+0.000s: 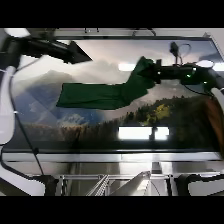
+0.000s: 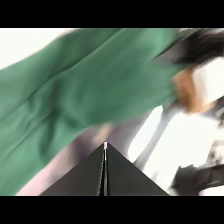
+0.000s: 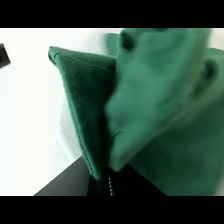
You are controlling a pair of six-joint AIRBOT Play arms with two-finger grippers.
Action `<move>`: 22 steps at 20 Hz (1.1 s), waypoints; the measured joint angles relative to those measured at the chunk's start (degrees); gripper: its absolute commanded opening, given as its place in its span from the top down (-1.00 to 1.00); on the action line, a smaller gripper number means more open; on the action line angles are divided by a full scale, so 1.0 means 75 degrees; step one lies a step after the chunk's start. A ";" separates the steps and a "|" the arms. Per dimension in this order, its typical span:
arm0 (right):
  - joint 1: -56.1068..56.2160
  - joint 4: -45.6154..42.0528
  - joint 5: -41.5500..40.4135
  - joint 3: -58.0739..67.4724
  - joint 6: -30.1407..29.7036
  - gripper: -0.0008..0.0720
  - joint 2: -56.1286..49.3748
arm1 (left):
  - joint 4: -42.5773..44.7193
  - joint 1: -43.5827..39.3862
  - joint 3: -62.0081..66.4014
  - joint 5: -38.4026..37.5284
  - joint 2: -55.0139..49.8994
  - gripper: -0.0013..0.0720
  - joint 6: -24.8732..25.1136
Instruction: Fold the shirts.
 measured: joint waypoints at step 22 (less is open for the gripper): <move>0.4199 0.0370 -0.2538 0.4849 -0.0708 0.15 -0.3783 | -0.1282 0.2090 -0.2014 -0.1256 0.1533 0.89 0.0519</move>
